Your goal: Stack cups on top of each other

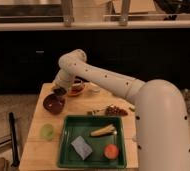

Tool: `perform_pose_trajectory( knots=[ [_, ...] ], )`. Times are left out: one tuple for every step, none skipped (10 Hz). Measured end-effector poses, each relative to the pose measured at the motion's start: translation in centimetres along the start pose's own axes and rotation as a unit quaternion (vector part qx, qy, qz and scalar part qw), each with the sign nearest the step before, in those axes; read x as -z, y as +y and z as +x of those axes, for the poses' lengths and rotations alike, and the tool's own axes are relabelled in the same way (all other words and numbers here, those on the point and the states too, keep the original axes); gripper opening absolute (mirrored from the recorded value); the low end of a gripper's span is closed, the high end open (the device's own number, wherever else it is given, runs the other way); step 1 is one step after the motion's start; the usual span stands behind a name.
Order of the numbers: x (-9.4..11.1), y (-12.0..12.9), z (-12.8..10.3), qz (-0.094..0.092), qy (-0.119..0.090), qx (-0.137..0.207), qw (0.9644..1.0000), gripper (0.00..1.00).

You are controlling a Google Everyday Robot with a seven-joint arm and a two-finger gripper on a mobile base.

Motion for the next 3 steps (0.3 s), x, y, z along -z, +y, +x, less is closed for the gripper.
perform_pose_trajectory(
  knots=[
    [-0.2, -0.9, -1.1, -0.001, -0.007, 0.013, 0.9999, 0.02],
    [-0.4, -1.6, -2.5, -0.001, -0.014, 0.025, 0.9996, 0.02],
    [-0.6, -2.2, -3.5, 0.001, -0.017, 0.027, 0.9995, 0.02]
  ],
)
